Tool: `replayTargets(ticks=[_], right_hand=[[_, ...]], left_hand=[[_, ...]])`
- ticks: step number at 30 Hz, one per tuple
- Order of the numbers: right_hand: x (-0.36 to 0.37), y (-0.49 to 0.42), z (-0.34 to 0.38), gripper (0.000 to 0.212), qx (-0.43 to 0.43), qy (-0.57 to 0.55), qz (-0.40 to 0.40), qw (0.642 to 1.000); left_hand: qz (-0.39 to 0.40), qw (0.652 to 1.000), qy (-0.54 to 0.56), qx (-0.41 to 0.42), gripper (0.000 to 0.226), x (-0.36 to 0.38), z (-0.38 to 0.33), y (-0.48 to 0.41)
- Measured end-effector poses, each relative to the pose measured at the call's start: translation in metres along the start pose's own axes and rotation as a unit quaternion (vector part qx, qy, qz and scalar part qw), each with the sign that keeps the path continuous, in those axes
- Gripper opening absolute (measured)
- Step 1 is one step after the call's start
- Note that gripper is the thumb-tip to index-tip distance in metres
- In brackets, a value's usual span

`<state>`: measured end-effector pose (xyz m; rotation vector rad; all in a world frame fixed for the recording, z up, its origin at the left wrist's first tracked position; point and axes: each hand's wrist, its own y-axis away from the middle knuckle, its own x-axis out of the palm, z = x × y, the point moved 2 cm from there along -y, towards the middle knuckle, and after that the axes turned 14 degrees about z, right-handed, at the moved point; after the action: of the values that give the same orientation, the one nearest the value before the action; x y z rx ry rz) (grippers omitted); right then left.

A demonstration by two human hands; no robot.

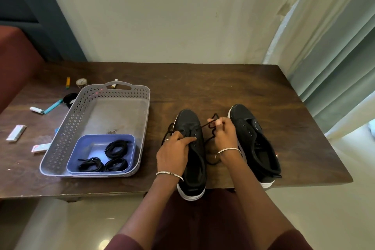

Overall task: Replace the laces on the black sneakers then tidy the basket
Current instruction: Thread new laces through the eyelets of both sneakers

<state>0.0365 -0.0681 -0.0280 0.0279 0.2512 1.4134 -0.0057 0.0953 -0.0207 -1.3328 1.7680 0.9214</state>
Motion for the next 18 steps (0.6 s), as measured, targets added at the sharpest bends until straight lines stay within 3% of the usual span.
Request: replayTargets(ticks=[3, 5, 6, 8, 9, 11, 13, 15, 16, 18], right_hand=[[-0.002, 0.002, 0.011, 0.019, 0.02, -0.32, 0.022, 0.947], [0.0, -0.001, 0.012, 0.022, 0.039, -0.344, 0.017, 0.938], [0.001, -0.003, 0.011, 0.019, 0.037, -0.287, 0.011, 0.957], [-0.003, -0.006, 0.012, 0.008, -0.004, -0.049, 0.018, 0.999], [-0.004, -0.006, 0.013, 0.009, -0.033, 0.089, 0.046, 0.994], [-0.004, -0.008, 0.011, 0.02, -0.072, 0.318, 0.116, 0.938], [0.002, -0.005, 0.01, 0.023, -0.07, 0.476, 0.157, 0.863], [0.007, -0.004, 0.009, 0.026, -0.049, 0.542, 0.162, 0.824], [0.007, -0.003, 0.009, 0.027, -0.049, 0.535, 0.159, 0.828], [0.002, -0.004, 0.011, 0.025, -0.068, 0.444, 0.138, 0.883]], left_hand=[[-0.009, 1.0, -0.005, -0.008, 0.037, 0.002, -0.001, 0.002], [-0.009, 1.0, -0.007, -0.015, 0.038, 0.003, -0.002, 0.003], [-0.01, 1.0, -0.008, -0.019, 0.038, 0.003, -0.002, 0.003], [-0.016, 1.0, -0.015, -0.02, 0.038, 0.004, -0.002, 0.004], [-0.018, 0.999, -0.021, -0.02, 0.039, 0.005, -0.003, 0.004], [-0.022, 0.999, -0.025, -0.021, 0.039, 0.007, -0.003, 0.004], [-0.027, 0.999, -0.021, -0.024, 0.038, 0.008, -0.002, 0.004], [-0.031, 0.999, -0.022, -0.025, 0.038, 0.009, -0.002, 0.004], [-0.031, 0.999, -0.024, -0.024, 0.038, 0.009, -0.003, 0.004], [-0.032, 0.999, -0.024, -0.023, 0.038, 0.008, -0.003, 0.004]])
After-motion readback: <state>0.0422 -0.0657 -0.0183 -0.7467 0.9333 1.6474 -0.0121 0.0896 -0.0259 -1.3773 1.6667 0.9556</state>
